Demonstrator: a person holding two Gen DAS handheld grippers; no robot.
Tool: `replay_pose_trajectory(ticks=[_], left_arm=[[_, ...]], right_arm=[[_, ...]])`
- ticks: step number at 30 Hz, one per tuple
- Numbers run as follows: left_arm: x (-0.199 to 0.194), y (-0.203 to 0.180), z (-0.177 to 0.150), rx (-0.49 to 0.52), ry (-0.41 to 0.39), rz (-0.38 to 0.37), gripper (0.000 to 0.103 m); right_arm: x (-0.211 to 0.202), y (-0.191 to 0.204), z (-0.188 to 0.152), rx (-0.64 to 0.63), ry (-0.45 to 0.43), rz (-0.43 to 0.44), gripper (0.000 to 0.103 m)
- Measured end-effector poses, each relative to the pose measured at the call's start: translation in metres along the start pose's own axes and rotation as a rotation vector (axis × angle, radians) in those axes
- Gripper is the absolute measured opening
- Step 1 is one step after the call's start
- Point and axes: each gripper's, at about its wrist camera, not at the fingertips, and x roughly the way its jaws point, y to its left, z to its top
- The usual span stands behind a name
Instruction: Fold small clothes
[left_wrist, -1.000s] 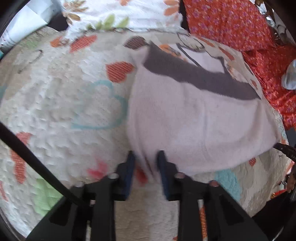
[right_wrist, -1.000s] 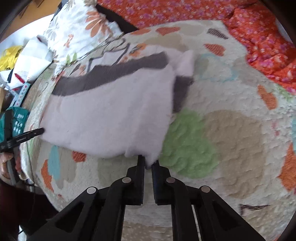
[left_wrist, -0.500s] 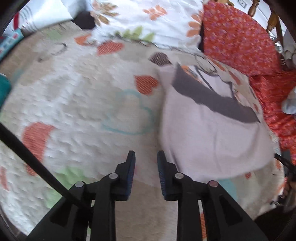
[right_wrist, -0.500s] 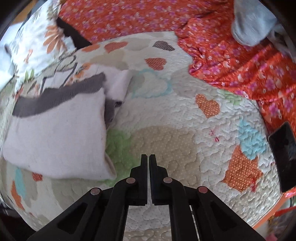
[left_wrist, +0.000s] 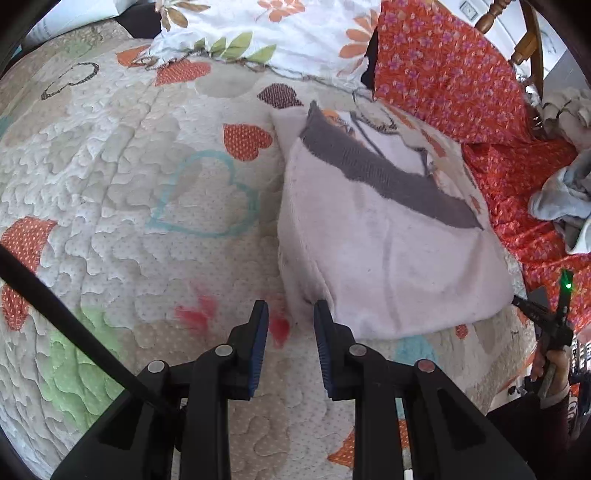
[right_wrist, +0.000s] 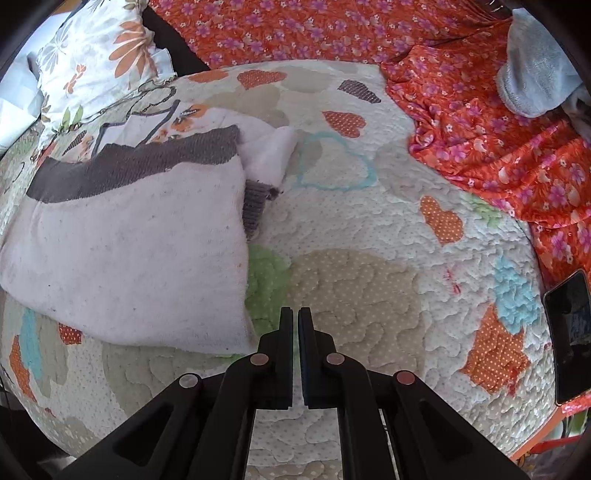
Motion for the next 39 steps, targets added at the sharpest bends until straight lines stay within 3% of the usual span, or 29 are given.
replay_pose_trajectory(ticks=[3,7,13,18,21,23,27,30,35,39], left_arm=[[-0.006,0.008,0.002,-0.047,-0.027,-0.038,0.023],[-0.004,0.005,0.0,-0.008,-0.013,-0.045,0.023],[0.016,-0.012,-0.014,0.101,0.046,0.023,0.022],[0.021,-0.02,-0.013,0.137,0.031,0.04,0.02],[0.026,-0.028,-0.011,0.163,0.034,0.017,0.008],[0.021,-0.035,-0.009,0.214,0.037,0.038,0.006],[-0.019,-0.034,0.001,0.252,-0.057,0.019,0.005],[-0.034,-0.019,0.007,0.237,-0.109,0.153,0.003],[-0.019,0.006,0.008,0.142,-0.072,0.262,0.002],[-0.024,0.003,0.005,0.119,-0.111,0.327,0.006]], right_arm=[[0.004,0.004,0.0,-0.007,0.01,0.002,0.004],[0.008,0.01,0.002,-0.022,0.015,-0.002,0.004],[0.009,0.015,0.004,-0.032,0.011,-0.004,0.004],[0.012,0.016,0.003,-0.03,0.02,-0.008,0.004],[0.013,0.016,0.003,-0.031,0.018,-0.009,0.004],[0.011,0.014,0.004,-0.029,0.009,-0.009,0.004],[0.006,0.004,0.008,0.0,-0.017,-0.001,0.004],[0.008,-0.004,0.011,0.037,-0.011,0.006,0.004],[0.007,-0.004,0.011,0.051,-0.012,-0.003,0.004],[-0.017,-0.006,0.018,0.093,-0.143,0.025,0.004]])
